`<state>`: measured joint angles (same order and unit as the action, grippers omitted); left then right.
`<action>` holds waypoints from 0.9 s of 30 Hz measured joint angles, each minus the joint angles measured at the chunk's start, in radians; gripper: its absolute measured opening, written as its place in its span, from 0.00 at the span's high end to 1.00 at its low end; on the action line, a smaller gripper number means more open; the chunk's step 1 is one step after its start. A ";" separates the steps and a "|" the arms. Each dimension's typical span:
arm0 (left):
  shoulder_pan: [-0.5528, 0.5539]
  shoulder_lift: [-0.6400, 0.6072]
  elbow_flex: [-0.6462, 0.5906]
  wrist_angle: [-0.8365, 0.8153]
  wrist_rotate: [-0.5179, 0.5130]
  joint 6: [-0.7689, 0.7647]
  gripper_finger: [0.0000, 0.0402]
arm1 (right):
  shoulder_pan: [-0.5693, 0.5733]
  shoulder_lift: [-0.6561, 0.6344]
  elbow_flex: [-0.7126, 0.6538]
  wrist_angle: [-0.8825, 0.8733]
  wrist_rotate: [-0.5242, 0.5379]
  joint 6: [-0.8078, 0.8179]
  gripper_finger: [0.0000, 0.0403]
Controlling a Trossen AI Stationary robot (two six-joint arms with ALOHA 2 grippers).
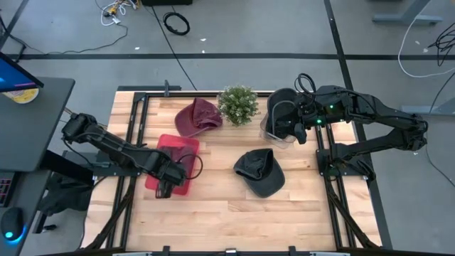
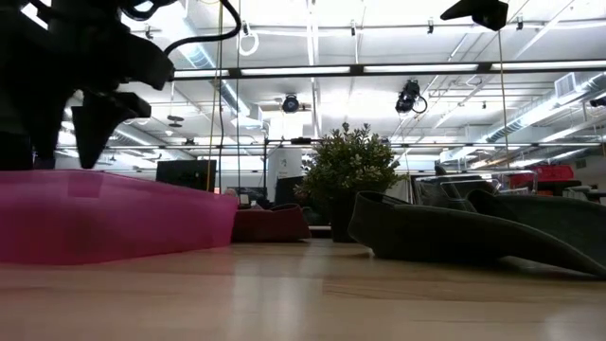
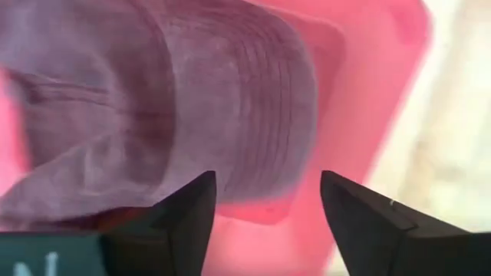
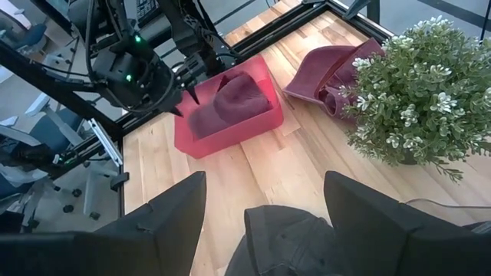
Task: Pick & Place hat
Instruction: Put the right red cap into the red bin, then put the red cap into the red bin
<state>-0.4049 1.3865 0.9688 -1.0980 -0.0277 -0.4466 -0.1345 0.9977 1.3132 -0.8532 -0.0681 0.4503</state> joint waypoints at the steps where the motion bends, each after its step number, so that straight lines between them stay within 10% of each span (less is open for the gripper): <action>1: 0.000 0.000 0.000 0.000 0.023 0.009 0.39 | 0.000 0.000 0.000 0.000 0.000 0.000 0.34; 9: 0.000 0.000 0.029 -0.110 0.095 -0.032 0.36 | 0.000 0.000 0.000 -0.001 0.000 0.000 0.34; 19: 0.112 -0.047 0.376 -0.394 -0.409 -0.145 0.49 | 0.000 0.000 0.000 0.000 0.000 0.000 0.34; 27: 0.450 -0.182 0.464 -0.216 -0.486 -0.232 0.53 | 0.000 0.000 0.000 0.011 0.000 -0.024 0.34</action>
<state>0.0455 1.2043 1.4326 -1.3138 -0.5137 -0.6789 -0.1342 0.9974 1.3132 -0.8426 -0.0685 0.4264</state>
